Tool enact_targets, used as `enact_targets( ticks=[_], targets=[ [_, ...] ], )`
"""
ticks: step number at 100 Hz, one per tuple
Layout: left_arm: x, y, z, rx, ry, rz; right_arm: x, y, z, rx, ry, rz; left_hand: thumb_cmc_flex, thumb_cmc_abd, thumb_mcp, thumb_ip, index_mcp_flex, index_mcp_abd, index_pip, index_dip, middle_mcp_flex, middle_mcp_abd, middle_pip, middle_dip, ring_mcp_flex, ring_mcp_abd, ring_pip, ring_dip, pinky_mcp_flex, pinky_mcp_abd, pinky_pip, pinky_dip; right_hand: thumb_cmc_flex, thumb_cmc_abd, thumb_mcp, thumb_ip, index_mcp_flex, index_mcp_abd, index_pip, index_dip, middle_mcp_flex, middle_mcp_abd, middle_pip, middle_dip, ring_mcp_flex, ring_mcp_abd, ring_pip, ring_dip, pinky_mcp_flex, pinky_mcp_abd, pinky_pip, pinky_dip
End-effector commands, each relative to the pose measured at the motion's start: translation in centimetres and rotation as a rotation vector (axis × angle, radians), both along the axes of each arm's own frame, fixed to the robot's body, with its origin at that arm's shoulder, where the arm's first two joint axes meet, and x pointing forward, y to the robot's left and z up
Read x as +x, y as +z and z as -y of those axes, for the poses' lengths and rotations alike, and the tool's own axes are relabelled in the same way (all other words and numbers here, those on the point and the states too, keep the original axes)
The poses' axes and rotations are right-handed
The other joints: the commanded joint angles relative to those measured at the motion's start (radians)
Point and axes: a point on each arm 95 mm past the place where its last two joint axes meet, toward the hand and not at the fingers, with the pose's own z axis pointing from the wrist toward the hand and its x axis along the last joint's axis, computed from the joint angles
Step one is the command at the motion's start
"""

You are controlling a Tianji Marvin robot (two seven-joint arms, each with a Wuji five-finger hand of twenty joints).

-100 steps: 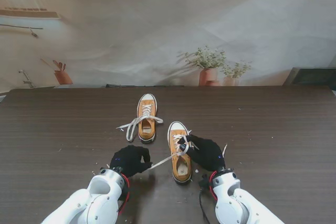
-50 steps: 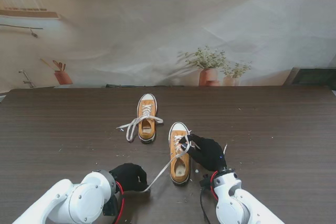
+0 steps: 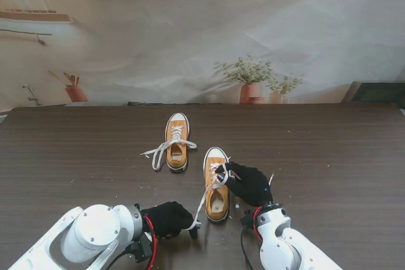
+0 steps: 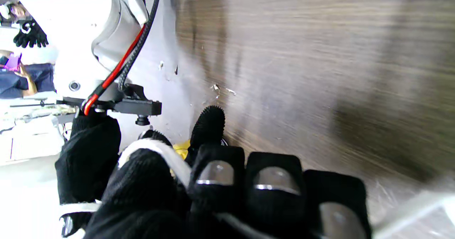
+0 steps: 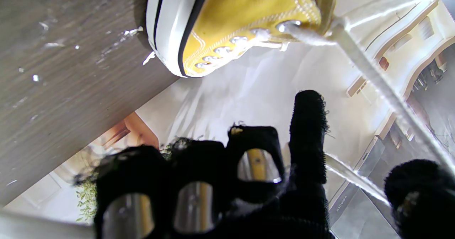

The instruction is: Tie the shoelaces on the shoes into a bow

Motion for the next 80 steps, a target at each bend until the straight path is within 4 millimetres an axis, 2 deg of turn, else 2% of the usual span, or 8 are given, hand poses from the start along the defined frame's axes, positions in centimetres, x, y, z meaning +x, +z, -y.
enact_targets(
  ticks=[1,11,16,30,38,56,71,80],
  targets=[
    [-0.4,-0.4,0.1,0.016,-0.004,-0.008,-0.2,-0.1,-0.1,-0.009,0.012,-0.008,-0.015,0.053,-0.042,-0.001,0.051,0.086,-0.020,0.012,0.013,0.089,-0.001,0.029,0.033,0.019,0.012,-0.012,0.025,-0.175,0.250,0.004,0.008,-0.012,0.030,-0.001,0.016,-0.035,-0.006,-0.008,0.060,0.060,0.056,0.016,0.010,-0.008,0.078,0.016,0.021,0.022,0.244,0.015],
    [-0.6,-0.8,0.1,-0.102,0.029,-0.046,-0.2,-0.1,-0.1,-0.013,0.013,-0.011,-0.007,0.056,-0.047,0.002,0.028,0.054,-0.071,-0.009,0.003,0.087,0.004,0.034,0.033,0.020,0.012,-0.013,0.024,-0.170,0.250,0.001,0.010,-0.014,0.034,0.000,0.014,-0.037,-0.006,-0.008,0.060,0.059,0.056,0.016,0.010,-0.008,0.078,0.016,0.021,0.022,0.244,0.015],
    [-0.7,-1.1,0.2,-0.198,0.061,-0.078,-0.2,-0.1,-0.1,-0.014,0.013,-0.012,0.009,0.064,-0.053,-0.001,0.009,0.029,-0.121,-0.034,-0.008,0.104,0.003,0.038,0.033,0.038,-0.001,-0.016,0.020,-0.133,0.250,-0.012,0.009,-0.013,0.034,-0.001,0.014,-0.039,-0.007,-0.008,0.060,0.060,0.056,0.016,0.010,-0.008,0.078,0.016,0.021,0.022,0.244,0.015],
    [-0.5,-2.1,0.4,-0.390,0.112,-0.101,-0.1,0.0,-0.1,-0.019,0.016,-0.014,0.030,0.057,-0.058,-0.020,-0.019,-0.056,-0.142,-0.045,-0.023,0.120,0.000,0.043,0.032,0.063,-0.014,-0.018,0.014,-0.098,0.250,-0.038,0.011,-0.016,0.037,-0.001,0.013,-0.045,-0.005,-0.007,0.060,0.059,0.056,0.016,0.010,-0.009,0.078,0.016,0.021,0.022,0.244,0.015],
    [-0.5,-2.4,0.6,-0.463,0.144,-0.109,-0.1,-0.1,-0.1,-0.023,0.018,-0.017,0.026,0.060,-0.062,-0.033,-0.022,-0.066,-0.136,-0.047,-0.033,0.131,-0.005,0.046,0.032,0.081,-0.029,-0.020,0.010,-0.066,0.249,-0.064,0.012,-0.017,0.038,-0.001,0.012,-0.043,-0.004,-0.006,0.060,0.059,0.055,0.016,0.010,-0.009,0.078,0.016,0.021,0.022,0.244,0.015],
    [-0.5,-3.0,0.9,-0.559,0.211,-0.109,0.0,-0.1,0.0,-0.026,0.019,-0.024,-0.014,0.061,-0.077,-0.045,-0.020,-0.094,-0.131,-0.049,-0.042,0.139,-0.012,0.049,0.031,0.102,-0.046,-0.021,0.007,-0.037,0.240,-0.080,0.013,-0.020,0.039,-0.001,0.012,-0.045,-0.004,-0.006,0.060,0.060,0.056,0.016,0.010,-0.008,0.078,0.015,0.021,0.022,0.244,0.015],
    [-0.4,-3.6,1.2,-0.605,0.282,-0.050,0.0,-0.1,-0.1,-0.028,0.021,-0.029,-0.050,-0.028,-0.075,-0.049,-0.001,-0.144,-0.109,-0.056,-0.022,0.118,-0.007,0.051,0.032,0.102,-0.038,-0.013,0.008,-0.029,0.248,-0.082,0.015,-0.021,0.041,-0.001,0.013,-0.046,-0.004,-0.006,0.060,0.060,0.056,0.016,0.010,-0.008,0.077,0.015,0.021,0.022,0.244,0.015],
    [-0.5,-3.9,1.6,-0.616,0.338,0.010,0.0,-0.1,-0.1,-0.029,0.023,-0.031,-0.030,-0.115,-0.053,-0.043,0.001,-0.185,-0.053,-0.092,0.008,0.091,0.002,0.040,0.032,0.090,-0.009,-0.006,0.012,-0.053,0.250,-0.042,0.016,-0.022,0.041,-0.001,0.013,-0.045,-0.003,-0.006,0.060,0.060,0.056,0.016,0.010,-0.008,0.078,0.015,0.021,0.022,0.244,0.015]
  ],
)
